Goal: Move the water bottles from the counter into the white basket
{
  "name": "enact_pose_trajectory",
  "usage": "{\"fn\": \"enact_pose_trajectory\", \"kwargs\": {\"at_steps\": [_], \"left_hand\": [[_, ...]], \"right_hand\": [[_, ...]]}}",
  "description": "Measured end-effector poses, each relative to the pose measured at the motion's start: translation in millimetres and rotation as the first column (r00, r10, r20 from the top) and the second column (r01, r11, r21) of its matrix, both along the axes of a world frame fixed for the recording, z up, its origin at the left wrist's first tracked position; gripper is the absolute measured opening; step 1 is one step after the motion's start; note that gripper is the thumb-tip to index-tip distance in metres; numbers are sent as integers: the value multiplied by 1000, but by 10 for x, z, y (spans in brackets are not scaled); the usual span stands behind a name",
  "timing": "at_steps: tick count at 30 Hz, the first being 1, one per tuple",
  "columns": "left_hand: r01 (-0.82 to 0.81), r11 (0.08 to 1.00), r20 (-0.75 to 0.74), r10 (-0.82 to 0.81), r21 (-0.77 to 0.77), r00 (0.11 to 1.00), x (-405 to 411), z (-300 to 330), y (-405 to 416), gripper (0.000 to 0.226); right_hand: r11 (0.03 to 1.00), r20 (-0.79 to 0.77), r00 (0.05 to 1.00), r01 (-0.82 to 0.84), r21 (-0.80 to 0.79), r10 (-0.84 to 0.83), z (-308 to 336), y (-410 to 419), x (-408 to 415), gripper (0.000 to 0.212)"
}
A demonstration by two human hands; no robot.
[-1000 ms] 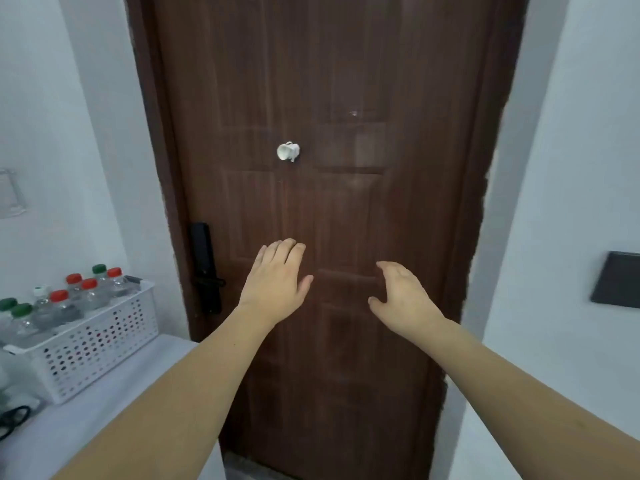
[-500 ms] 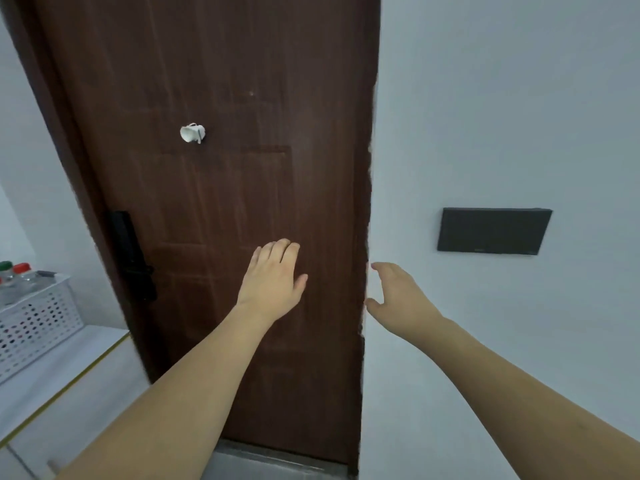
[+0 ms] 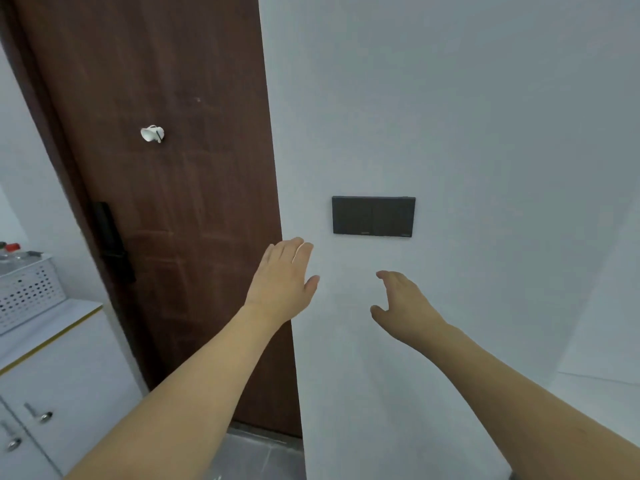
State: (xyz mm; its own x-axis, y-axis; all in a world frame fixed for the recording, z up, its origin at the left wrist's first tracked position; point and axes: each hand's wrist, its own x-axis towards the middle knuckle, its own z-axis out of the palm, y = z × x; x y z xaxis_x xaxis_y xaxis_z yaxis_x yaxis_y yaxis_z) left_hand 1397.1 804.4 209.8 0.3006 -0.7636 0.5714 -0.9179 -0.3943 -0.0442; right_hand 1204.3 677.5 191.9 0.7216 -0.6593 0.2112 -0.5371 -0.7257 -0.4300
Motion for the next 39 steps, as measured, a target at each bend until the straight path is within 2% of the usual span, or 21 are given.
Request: {"fn": "enact_pose_trajectory", "kwargs": {"at_steps": [3, 9, 12, 21, 28, 34, 39], "left_hand": [[25, 999, 23, -26, 26, 999, -274, -42, -140, 57], [4, 999, -66, 0, 49, 998, -809, -129, -364, 59], [15, 998, -39, -12, 68, 999, -1226, -136, -459, 58], [-49, 998, -44, 51, 38, 998, -2630, -148, -957, 57], [14, 994, -99, -3, 109, 995, -3513, -368, -1422, 57], [55, 995, -172, -40, 85, 984, -4211, -443, -1902, 57], [57, 994, -161, -41, 91, 986, -4937, -473, -2294, 57]], "right_hand": [[1000, 1, 1000, 8, 1, -8, -21, -75, -274, 66], [999, 0, 999, 45, 4, -45, -28, -300, -947, 66], [998, 17, 998, 57, 10, -57, 9, -467, -1380, 66], [1000, 26, 999, -25, 10, 25, -152, -1066, -2772, 66], [998, -11, 1000, 5, 61, -4, -255, -1426, -3558, 66], [996, -33, 998, 50, 69, -48, -293, -1840, -4280, 64], [995, -5, 998, 57, 78, -57, -335, -2269, -5039, 64]]}}
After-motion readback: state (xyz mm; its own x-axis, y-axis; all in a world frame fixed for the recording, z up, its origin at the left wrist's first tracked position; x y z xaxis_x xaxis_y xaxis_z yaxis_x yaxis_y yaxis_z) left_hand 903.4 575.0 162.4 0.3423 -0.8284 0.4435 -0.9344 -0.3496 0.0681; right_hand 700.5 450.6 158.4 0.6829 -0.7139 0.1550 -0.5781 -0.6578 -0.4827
